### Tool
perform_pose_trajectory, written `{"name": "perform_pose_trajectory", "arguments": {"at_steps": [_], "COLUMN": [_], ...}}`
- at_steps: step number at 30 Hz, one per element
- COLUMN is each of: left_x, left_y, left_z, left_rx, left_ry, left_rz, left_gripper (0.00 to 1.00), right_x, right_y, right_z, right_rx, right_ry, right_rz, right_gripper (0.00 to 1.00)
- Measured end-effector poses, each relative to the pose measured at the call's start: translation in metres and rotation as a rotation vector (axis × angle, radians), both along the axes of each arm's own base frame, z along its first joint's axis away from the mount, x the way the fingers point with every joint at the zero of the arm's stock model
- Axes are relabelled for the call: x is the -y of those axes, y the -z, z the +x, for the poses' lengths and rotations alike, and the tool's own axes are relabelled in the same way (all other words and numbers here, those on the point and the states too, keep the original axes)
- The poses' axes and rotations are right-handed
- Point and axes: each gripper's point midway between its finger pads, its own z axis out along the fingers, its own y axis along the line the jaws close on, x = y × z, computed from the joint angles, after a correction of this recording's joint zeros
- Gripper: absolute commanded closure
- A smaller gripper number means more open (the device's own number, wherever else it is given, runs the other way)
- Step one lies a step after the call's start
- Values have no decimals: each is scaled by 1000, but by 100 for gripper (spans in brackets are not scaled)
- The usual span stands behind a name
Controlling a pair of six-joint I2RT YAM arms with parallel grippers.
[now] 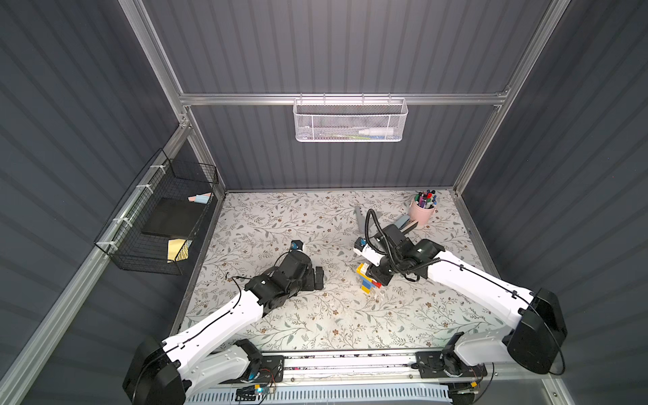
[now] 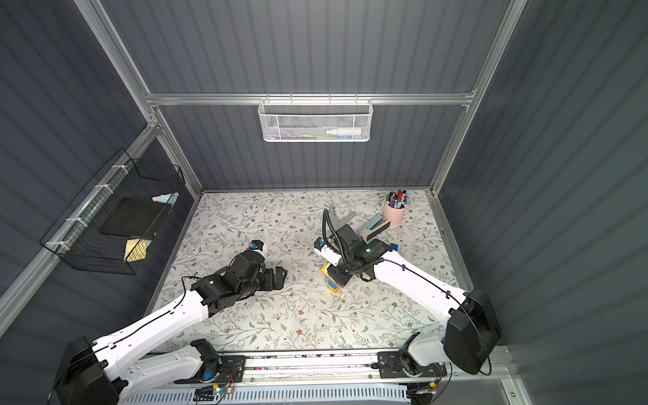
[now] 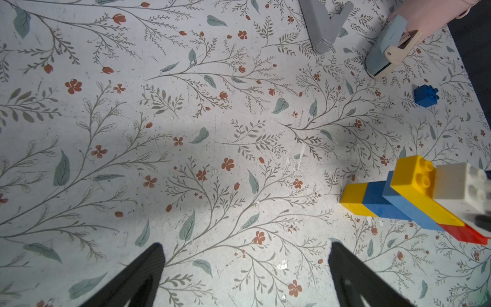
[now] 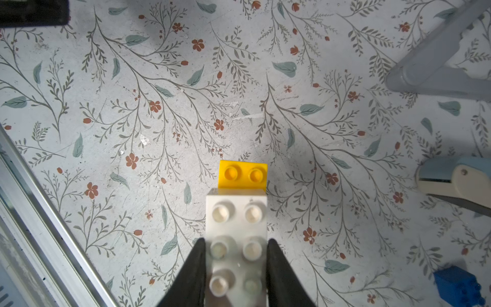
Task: Assemble a spoon with lego
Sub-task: Assemble the lego brick with the lego brick.
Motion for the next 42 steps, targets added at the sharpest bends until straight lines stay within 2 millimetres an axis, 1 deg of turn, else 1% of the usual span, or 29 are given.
{"name": "perform_pose_trajectory", "arguments": {"at_steps": [21, 32, 42], "left_x": [0, 0, -2], "left_y": [1, 3, 7], "left_z": [0, 0, -2], "left_rx": [-3, -6, -13], "left_ry": [0, 0, 0], "left_rz": [3, 5, 11], "left_gripper": [1, 1, 1], "right_x": [-4, -3, -8], "right_y": [0, 1, 2], "right_z": [0, 0, 4], "right_rx": [2, -8, -4], "right_ry": [64, 129, 166], "right_rz": [44, 41, 32], "right_gripper": [100, 100, 100]}}
